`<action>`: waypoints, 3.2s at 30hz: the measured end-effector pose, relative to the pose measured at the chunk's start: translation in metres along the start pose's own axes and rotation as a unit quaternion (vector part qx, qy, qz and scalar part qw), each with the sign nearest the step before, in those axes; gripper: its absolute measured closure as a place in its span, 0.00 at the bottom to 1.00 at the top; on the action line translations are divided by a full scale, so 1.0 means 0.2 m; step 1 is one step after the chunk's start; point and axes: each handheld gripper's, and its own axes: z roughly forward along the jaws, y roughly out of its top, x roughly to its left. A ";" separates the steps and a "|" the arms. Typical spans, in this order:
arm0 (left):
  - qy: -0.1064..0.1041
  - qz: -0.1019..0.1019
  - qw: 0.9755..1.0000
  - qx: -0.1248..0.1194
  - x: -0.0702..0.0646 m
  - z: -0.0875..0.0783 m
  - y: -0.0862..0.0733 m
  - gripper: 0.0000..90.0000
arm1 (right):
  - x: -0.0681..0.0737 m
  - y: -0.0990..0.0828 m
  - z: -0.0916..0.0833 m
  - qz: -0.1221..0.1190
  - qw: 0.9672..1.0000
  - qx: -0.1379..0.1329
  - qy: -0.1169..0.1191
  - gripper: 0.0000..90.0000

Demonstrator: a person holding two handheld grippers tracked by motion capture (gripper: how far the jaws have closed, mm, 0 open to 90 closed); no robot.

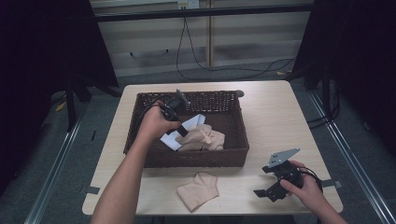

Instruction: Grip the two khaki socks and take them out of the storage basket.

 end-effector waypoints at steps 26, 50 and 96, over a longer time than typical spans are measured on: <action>-0.019 -0.023 0.999 0.014 -0.07 -0.25 0.04 0.98 | 0.00 0.00 0.00 0.000 1.000 -0.004 0.000 0.02; -0.032 -0.018 0.999 0.002 -0.16 -0.46 0.05 0.98 | 0.00 0.00 0.00 0.001 1.000 -0.006 0.000 0.02; -0.063 0.069 0.995 0.023 -0.48 -0.60 0.00 0.97 | 0.01 0.01 -0.01 -0.001 1.000 -0.009 0.000 0.02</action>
